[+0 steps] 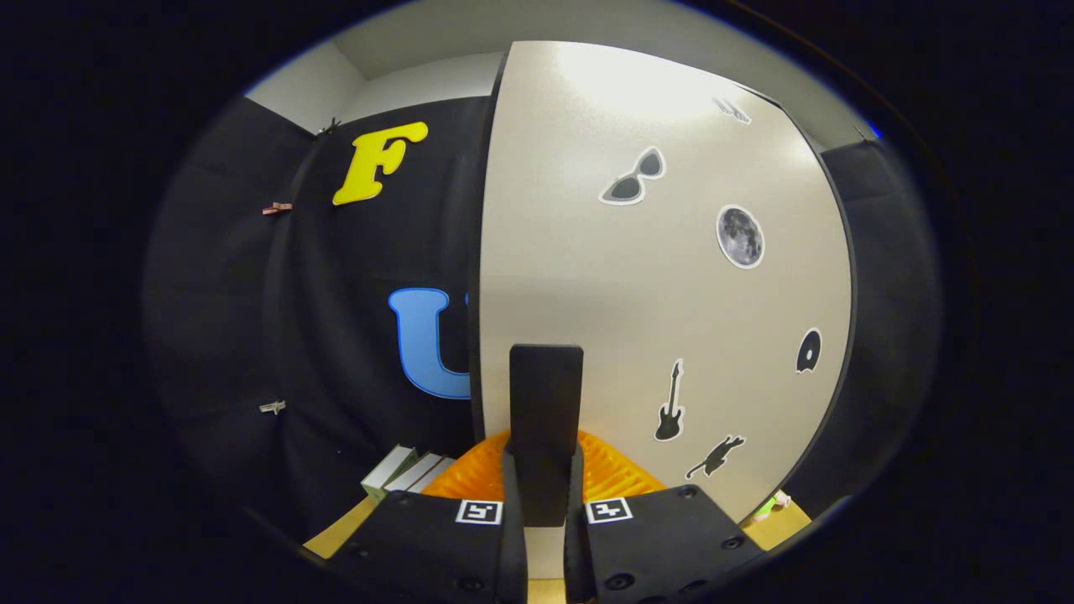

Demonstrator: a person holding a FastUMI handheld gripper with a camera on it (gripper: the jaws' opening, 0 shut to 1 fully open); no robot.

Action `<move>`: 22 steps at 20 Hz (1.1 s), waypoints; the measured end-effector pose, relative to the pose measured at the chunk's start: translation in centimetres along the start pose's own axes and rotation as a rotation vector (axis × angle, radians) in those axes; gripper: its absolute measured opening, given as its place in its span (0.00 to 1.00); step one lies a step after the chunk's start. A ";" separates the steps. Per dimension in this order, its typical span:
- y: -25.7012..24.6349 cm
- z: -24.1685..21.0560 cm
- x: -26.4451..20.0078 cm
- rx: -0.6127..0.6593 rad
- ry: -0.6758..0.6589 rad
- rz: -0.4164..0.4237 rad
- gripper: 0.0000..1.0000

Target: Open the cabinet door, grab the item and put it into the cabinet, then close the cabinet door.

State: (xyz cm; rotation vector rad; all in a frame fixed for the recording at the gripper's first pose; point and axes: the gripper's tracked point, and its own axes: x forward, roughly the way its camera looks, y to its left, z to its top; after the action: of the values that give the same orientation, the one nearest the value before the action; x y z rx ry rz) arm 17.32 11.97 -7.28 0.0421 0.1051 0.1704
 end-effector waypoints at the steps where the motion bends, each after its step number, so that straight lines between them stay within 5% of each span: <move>1: 0.1 0.3 -1.3 0.011 -0.007 0.011 0.21; 9: -5.4 0.5 -13.8 0.041 -0.009 0.029 0.21; 22: -16.3 1.0 -23.8 0.043 0.007 -0.069 0.20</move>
State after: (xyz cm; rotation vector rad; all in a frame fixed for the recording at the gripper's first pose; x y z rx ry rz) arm -3.14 -8.19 -4.73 0.0806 0.1172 0.0997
